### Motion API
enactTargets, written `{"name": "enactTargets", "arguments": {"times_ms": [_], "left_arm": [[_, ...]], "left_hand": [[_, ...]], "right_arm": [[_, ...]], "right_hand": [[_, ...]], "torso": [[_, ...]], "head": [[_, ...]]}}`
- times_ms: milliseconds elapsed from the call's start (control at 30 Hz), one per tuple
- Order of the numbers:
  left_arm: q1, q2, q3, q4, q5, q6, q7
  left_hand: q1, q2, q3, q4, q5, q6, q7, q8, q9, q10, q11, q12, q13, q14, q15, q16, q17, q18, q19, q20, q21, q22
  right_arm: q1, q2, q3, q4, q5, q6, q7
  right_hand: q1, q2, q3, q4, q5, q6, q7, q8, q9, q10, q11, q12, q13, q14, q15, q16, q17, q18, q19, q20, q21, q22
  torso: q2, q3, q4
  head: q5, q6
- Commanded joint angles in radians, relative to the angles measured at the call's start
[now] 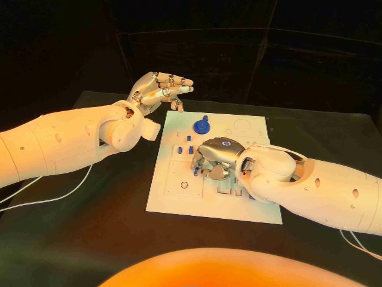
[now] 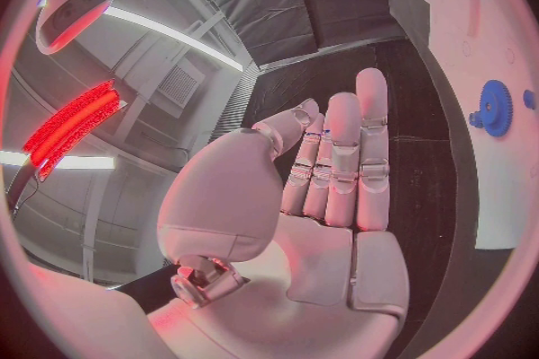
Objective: Assemble the parts on the task board
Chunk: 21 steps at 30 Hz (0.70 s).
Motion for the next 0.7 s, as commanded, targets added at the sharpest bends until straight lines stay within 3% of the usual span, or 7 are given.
{"name": "enactTargets", "arguments": {"times_ms": [33, 700], "left_arm": [[0.002, 0.001, 0.001, -0.001, 0.005, 0.011, -0.001], [0.002, 0.001, 0.001, -0.002, 0.005, 0.015, -0.002]], "left_hand": [[-0.007, -0.004, -0.006, 0.001, 0.002, -0.002, -0.001, 0.005, -0.001, 0.000, 0.003, 0.006, 0.000, -0.006, 0.001, -0.005, -0.001, 0.014, -0.009, 0.000, -0.005, -0.001], [-0.008, -0.004, -0.007, 0.001, 0.002, -0.004, -0.001, 0.005, -0.001, -0.001, 0.004, 0.007, -0.001, -0.006, 0.001, -0.005, -0.002, 0.014, -0.009, 0.000, -0.006, -0.002]], "right_arm": [[0.001, 0.002, 0.000, 0.000, -0.016, 0.028, -0.001], [-0.002, 0.015, -0.001, -0.015, -0.043, 0.056, -0.018]], "right_hand": [[-0.010, 0.001, 0.004, 0.000, 0.006, 0.000, 0.009, -0.002, 0.002, -0.003, 0.006, -0.003, 0.000, 0.022, -0.003, 0.003, 0.001, -0.011, 0.004, 0.002, 0.004, 0.048], [-0.011, 0.001, 0.005, -0.001, 0.006, 0.001, 0.009, -0.002, 0.002, -0.003, 0.006, -0.004, 0.001, 0.022, -0.003, 0.003, 0.000, -0.011, 0.004, 0.002, 0.004, 0.049]], "torso": [[0.000, -0.0001, 0.0005], [0.000, -0.0006, 0.0001]], "head": [[-0.001, -0.001], [0.002, -0.009]]}}
